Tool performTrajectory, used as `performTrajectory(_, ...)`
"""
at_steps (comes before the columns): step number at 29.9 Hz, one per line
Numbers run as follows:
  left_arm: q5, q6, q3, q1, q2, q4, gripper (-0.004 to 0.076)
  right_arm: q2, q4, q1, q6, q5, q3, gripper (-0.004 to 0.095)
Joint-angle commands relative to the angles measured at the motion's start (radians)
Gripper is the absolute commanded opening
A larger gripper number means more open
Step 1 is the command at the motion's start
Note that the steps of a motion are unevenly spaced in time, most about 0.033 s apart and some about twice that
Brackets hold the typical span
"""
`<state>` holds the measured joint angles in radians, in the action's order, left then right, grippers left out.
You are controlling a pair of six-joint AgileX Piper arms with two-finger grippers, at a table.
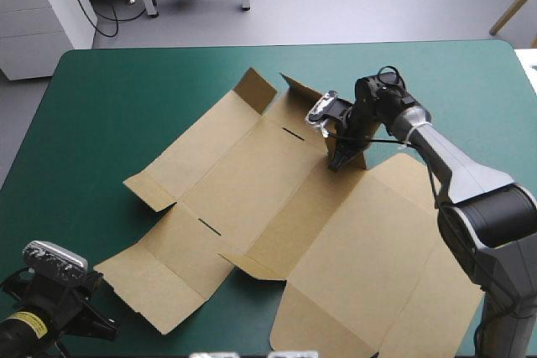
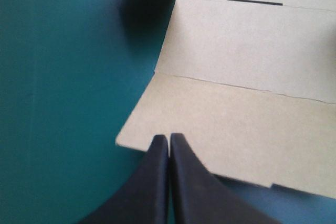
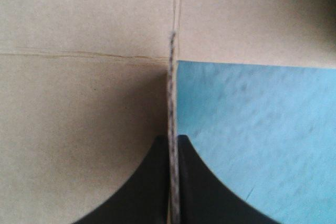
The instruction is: Fold the box
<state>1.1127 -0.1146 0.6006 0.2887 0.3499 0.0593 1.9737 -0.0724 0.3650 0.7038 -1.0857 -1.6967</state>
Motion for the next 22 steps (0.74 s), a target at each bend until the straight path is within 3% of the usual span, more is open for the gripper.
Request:
performTrajectory(1, -0.046, 0.009, 0.032, 0.001, 0.015, -0.003, -0.001, 0.008, -0.019, 0.041, 0.137, 0.048, -0.129, -0.0014)
performTrajectory(8, -0.044, 0.009, 0.032, 0.001, 0.015, -0.005, -0.001, 0.144, -0.195, 0.144, 0.411, 0.06, -0.351, -0.0019)
performTrajectory(16, -0.044, 0.009, 0.032, 0.001, 0.015, -0.005, -0.001, 0.229, -0.272, 0.245, 0.616, 0.162, -0.472, -0.002)
performTrajectory(22, -0.044, 0.009, 0.032, 0.001, 0.015, -0.005, -0.001, 0.236, -0.303, 0.271, 0.642, 0.156, -0.47, -0.002)
